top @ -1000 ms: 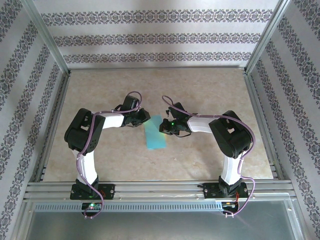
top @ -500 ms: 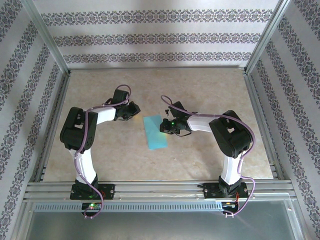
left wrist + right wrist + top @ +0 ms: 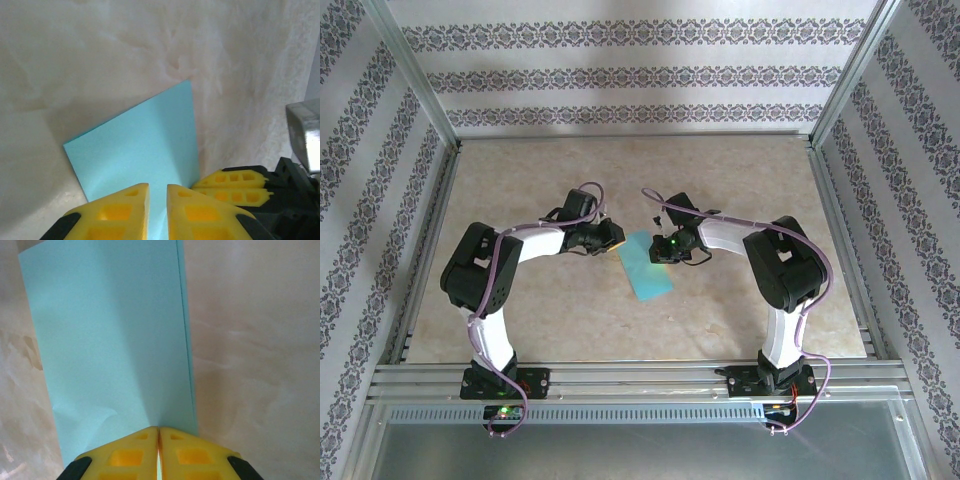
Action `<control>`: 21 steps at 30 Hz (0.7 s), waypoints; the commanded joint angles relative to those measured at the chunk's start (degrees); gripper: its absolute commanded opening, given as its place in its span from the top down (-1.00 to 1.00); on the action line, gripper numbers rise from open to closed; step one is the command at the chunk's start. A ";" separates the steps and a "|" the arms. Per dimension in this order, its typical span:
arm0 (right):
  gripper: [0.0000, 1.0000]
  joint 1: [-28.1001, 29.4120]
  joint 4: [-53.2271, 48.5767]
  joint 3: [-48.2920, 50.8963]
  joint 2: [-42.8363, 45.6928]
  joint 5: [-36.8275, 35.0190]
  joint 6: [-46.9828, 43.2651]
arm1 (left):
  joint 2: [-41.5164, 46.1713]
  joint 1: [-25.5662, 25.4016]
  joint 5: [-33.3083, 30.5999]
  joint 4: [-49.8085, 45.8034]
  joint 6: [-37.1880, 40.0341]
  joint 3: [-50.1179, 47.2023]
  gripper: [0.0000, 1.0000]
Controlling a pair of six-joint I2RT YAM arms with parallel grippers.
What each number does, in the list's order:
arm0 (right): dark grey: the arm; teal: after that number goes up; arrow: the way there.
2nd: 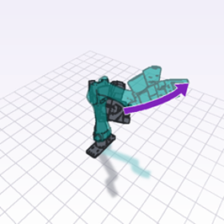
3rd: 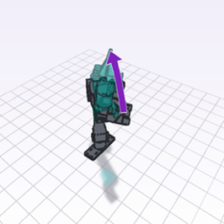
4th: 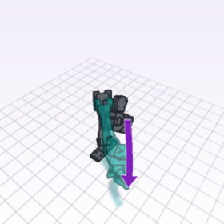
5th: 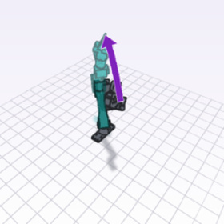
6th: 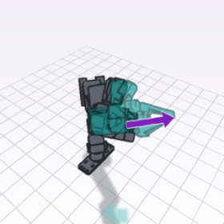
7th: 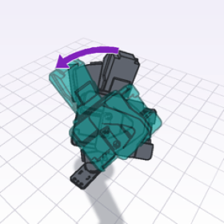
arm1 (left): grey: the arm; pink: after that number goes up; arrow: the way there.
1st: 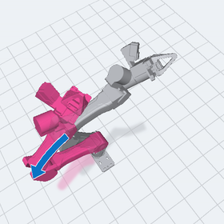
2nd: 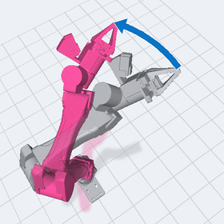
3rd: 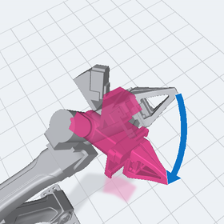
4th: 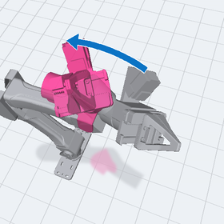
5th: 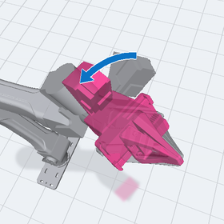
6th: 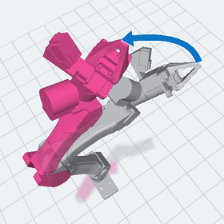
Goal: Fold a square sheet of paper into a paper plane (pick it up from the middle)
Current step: Rotate the square sheet of paper at the center of the table.
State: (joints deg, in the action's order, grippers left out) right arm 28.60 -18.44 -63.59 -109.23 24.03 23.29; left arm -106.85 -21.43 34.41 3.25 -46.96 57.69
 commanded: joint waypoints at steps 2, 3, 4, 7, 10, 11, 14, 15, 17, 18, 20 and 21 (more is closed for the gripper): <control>0.76 -0.46 -5.57 -0.65 -1.75 0.64 -1.76 | -2.45 0.03 0.60 0.78 0.13 0.68 0.69; 0.76 -0.56 -5.55 -0.83 -1.39 1.04 -1.61 | -2.83 0.03 -0.12 -0.01 0.41 0.78 0.71; 0.76 -0.65 -5.47 -1.16 -0.90 1.55 -1.28 | -3.24 0.02 -0.72 -0.66 0.71 0.84 0.72; 0.75 -0.65 -4.82 -2.22 0.45 4.59 -0.22 | -4.48 0.04 -1.46 -1.48 0.61 0.70 0.76; 0.74 -0.47 -3.07 -2.64 2.32 7.39 1.29 | -5.11 0.05 -2.63 -2.47 0.54 0.71 0.78; 0.74 -0.39 -2.43 -2.48 3.18 7.65 2.02 | -5.29 0.02 -2.81 -2.84 0.53 0.71 0.79; 0.74 0.17 0.33 -1.36 5.97 7.45 5.13 | -5.73 0.03 -3.03 -3.41 0.64 0.56 0.79; 0.74 0.67 0.99 -0.78 6.61 6.95 6.19 | -5.76 0.02 -3.10 -3.69 0.72 0.63 0.80; 0.77 2.22 1.91 -0.11 6.89 5.06 8.52 | -5.90 0.03 -3.38 -4.25 0.95 0.63 0.80; 0.79 3.04 2.32 0.15 6.61 4.36 9.88 | -5.96 0.03 -3.40 -4.32 1.05 0.65 0.80; 0.85 4.82 4.33 1.10 5.62 3.37 13.21 | -6.16 0.05 -3.38 -4.50 1.05 0.75 0.80; 0.87 5.51 5.32 1.35 5.10 3.09 14.62 | -6.25 0.07 -3.44 -4.61 1.02 0.73 0.80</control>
State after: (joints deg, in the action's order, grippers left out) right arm 31.77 -15.77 -64.18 -103.11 28.77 32.12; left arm -110.65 -21.32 33.43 2.72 -46.92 58.04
